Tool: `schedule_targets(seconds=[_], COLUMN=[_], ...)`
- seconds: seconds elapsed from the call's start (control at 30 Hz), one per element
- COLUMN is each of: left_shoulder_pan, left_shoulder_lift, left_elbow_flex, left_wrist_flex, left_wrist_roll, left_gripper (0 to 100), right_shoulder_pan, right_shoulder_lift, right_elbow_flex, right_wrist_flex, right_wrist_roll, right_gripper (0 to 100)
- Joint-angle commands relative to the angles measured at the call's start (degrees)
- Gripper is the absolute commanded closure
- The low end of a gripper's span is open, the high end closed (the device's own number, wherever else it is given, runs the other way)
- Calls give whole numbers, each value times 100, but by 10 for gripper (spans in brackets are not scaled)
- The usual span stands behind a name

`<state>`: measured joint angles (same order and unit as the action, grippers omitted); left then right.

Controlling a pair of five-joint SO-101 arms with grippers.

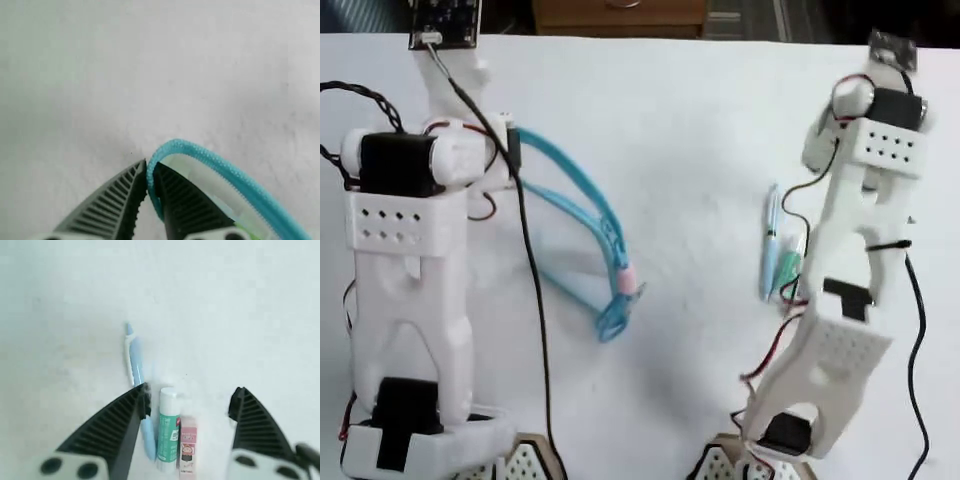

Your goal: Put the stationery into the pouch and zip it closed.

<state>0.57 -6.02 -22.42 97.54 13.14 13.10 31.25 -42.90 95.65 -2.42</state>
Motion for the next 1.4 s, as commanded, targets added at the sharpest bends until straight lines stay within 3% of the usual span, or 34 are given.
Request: schedule_targets(seconds=[0.0, 0.33, 0.53, 0.6, 0.73, 0.8, 0.9, 1.07, 1.37], left_shoulder_pan=[-4, -22, -22, -22, -22, -22, -22, -22, -13], left_shoulder_lift=[31, 31, 31, 31, 31, 31, 31, 31, 40], left_elbow_flex=[88, 88, 88, 88, 88, 88, 88, 88, 88], left_wrist_flex=[141, 176, 185, 176, 149, 149, 167, 176, 149], left_wrist_roll=[-53, -62, -70, -70, -70, -70, -70, -70, -62], left_gripper=[977, 977, 977, 977, 977, 977, 977, 977, 977], right_shoulder_pan=[-22, -822, -734, -664, -629, -637, -637, -655, -875], right_shoulder_lift=[611, 2633, 3521, 3662, 3670, 3662, 3644, 2897, -136], right_elbow_flex=[-26, -1398, -2110, -2330, -2796, -3095, -3701, -4369, -4422], right_wrist_flex=[-92, -48, -22, 110, 418, 558, 576, 585, 585], right_wrist_roll=[-53, -88, -53, -53, -53, -53, -53, -44, -97], right_gripper=[747, 747, 755, 800, 992, 956, 981, 981, 981])
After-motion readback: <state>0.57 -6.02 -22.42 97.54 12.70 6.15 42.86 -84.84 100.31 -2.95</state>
